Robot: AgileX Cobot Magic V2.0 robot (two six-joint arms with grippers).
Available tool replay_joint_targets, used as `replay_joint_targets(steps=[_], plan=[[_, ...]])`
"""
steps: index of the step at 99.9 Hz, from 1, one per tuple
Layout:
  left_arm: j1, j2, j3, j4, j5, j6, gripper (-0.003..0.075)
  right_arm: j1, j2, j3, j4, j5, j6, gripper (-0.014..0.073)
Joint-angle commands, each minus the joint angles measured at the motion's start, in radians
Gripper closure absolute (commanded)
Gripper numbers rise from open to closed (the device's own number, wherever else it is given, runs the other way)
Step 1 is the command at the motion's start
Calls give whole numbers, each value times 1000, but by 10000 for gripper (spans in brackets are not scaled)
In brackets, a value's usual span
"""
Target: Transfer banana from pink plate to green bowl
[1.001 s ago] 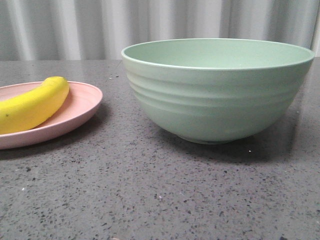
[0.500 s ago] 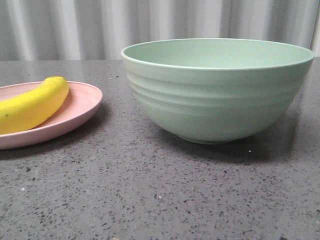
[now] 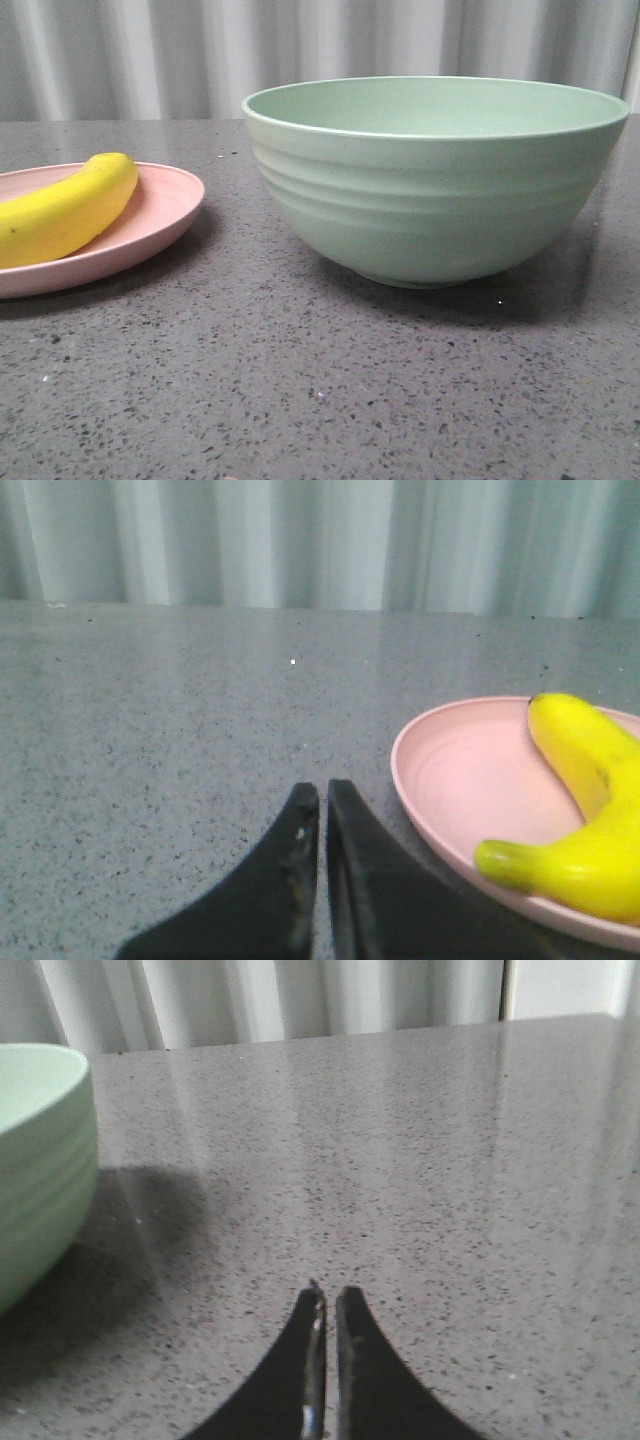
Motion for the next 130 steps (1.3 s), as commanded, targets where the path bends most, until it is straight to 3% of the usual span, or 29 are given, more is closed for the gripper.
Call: replay_joint_targets(steps=[1,32,43,50,65,74,87,101,130], plan=[[2,61,-98,-7,-52,2,741,-5,68,-73,44,-68,-7,665],[2,232,-232,-7,-71,2,740,-5,294,-272,45,-13,-7,655],[2,270,-234,-49,-84,2,730,-5,338,-294,46,-79,-7,657],[2,287,-234,-76,-97,2,664,-5,355,-291,46,-112,-7,657],[2,304,-234,-89,-146,2,409,-5,367,-291,46,-114,-7,657],[2,304,-234,-89,-170,2,335,-5,367,-291,46,-114,-7,657],[2,315,-239,-89,-177,2,330,-5,367,-291,46,-111,-7,657],[-10,370,-283,-89,-85,2,329,-5,367,-291,46,-106,-7,657],[-184,581,-427,-89,46,53,329,-5,367,-291,46,-104,-7,657]])
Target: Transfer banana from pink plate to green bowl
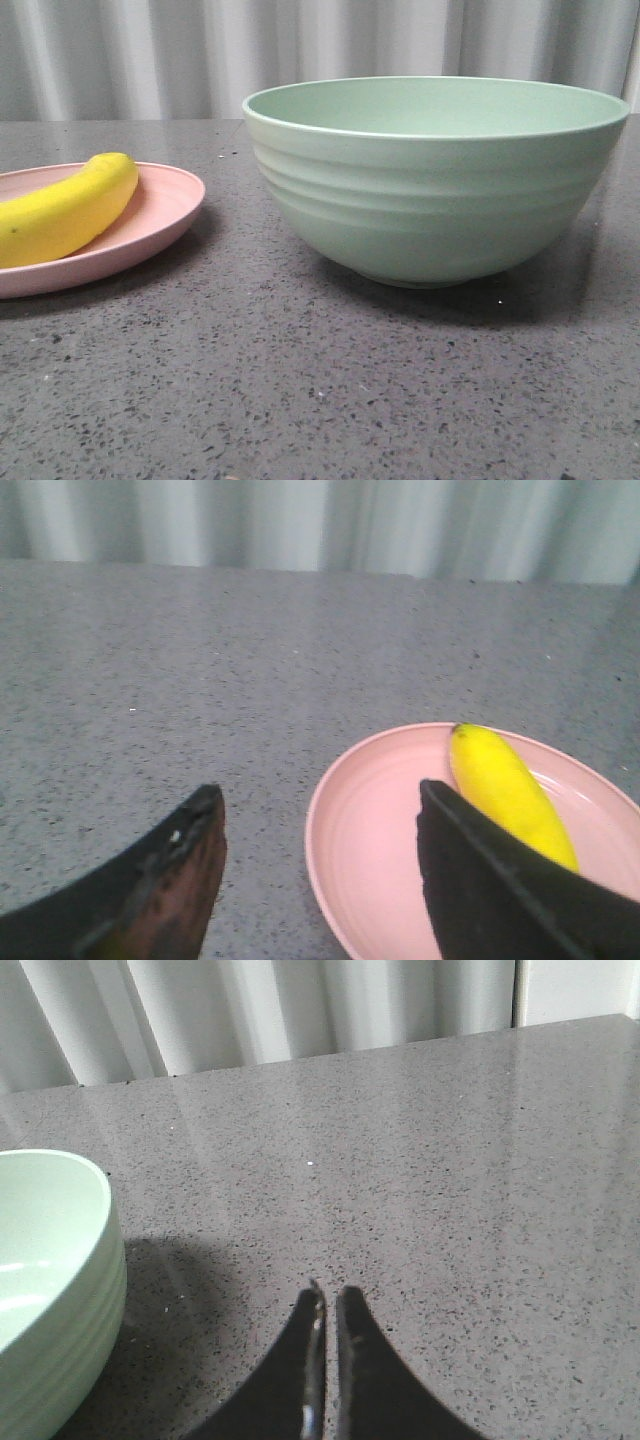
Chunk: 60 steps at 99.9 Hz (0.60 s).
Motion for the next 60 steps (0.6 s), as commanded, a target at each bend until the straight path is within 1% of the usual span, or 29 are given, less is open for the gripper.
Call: replay_joint_targets(steps=[1,9,22,39,47,60], plan=[[-68,83,-75,-10,-28,11,328,-5,14,-37,2,-78,-7,657],[-134,153,-110,-10,-1,11,311,-5,14,-37,2,-71,-7,657],[-222,268,-163,-10,3,11,244,-5,14,-37,2,-59,-7,657],[-289,407,-216,-10,36,11,244,-5,14,-37,2,-51,-7,657],[-305,479,-246,-10,71,11,247,-5,14,-37,2,-51,-7,657],[-313,568,-272,-10,69,11,248,-5,14,-37,2,-51,-7,657]])
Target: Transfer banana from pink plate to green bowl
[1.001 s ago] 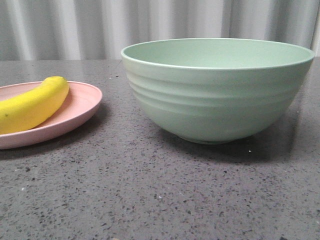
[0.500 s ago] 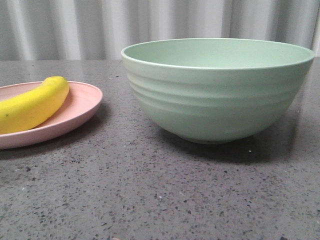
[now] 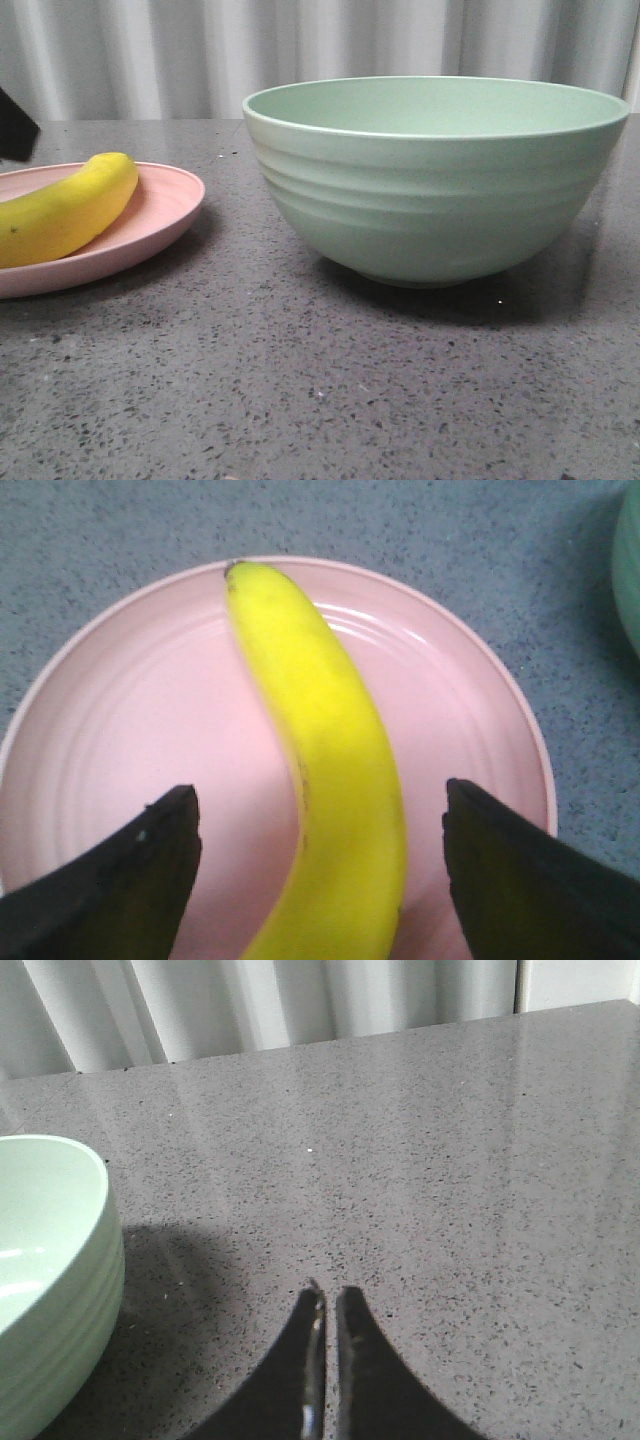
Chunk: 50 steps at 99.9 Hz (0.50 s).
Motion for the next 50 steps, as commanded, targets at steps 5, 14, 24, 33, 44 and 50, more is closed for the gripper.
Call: replay_joint_targets(steps=[5,14,24,33,44,50], plan=[[-12,69,-60,-10,-47,2,248,-5,14,-37,2,-71,-7,657],[-12,109,-69,-10,-47,2,248,-5,14,-37,2,-71,-7,657],[-12,142,-77,-10,-45,2,248,-5,14,-37,2,-70,-7,657],[-12,163,-77,-10,-49,4,248,-5,14,-37,2,-70,-7,657],[-12,181,-77,-10,-49,4,248,-5,14,-37,2,-70,-7,657],[-12,192,-77,-10,-52,4,248,-5,14,-37,2,-70,-7,657]])
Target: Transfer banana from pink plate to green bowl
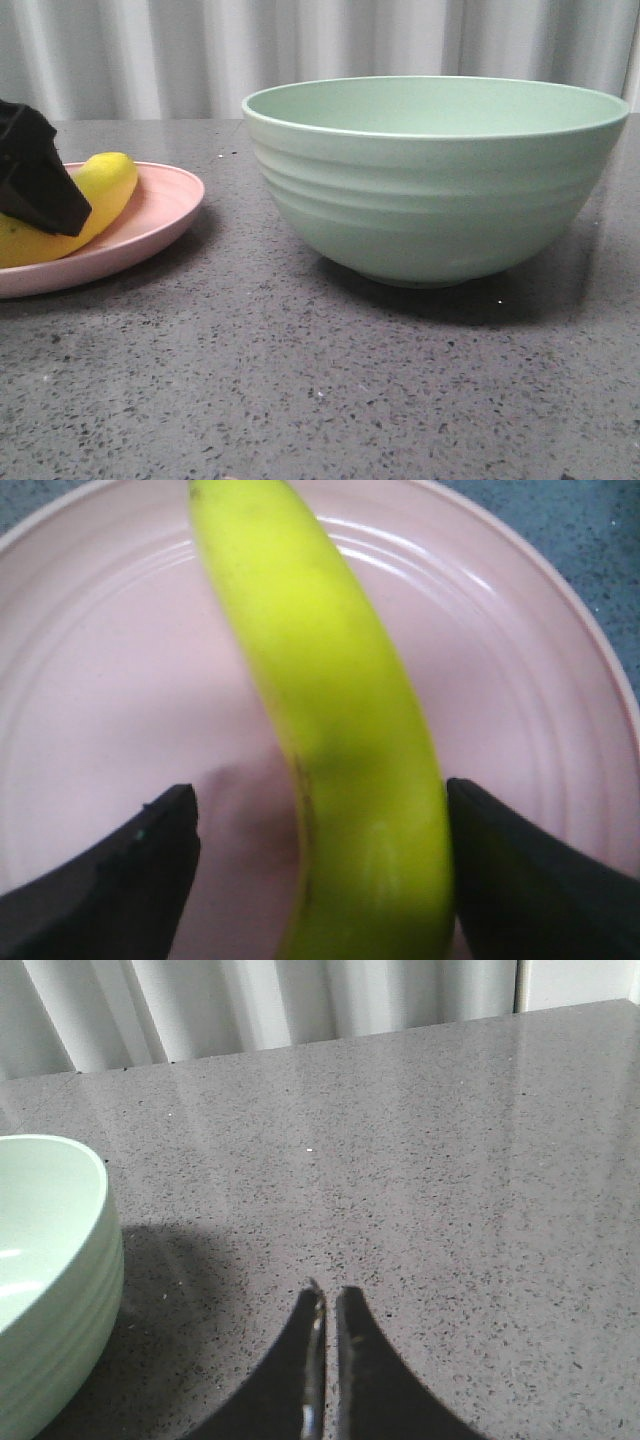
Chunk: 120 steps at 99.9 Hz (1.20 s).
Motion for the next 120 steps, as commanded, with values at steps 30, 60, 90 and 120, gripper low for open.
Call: replay_joint_targets(steps=[30,60,90,120], plan=[[-8,8,-35,-10,-61,4,352,-5,14,-37,2,-70,-7,657],[-8,8,-35,-10,-57,4,613,-5,14,-37,2,-69,-7,657],[-48,-24,-80,-14,-53,4,740,-5,14,-78,2,32,-7,657],[-253,-109,-190,-14,-55,4,740,34,14,-246,8,218,-14,512]])
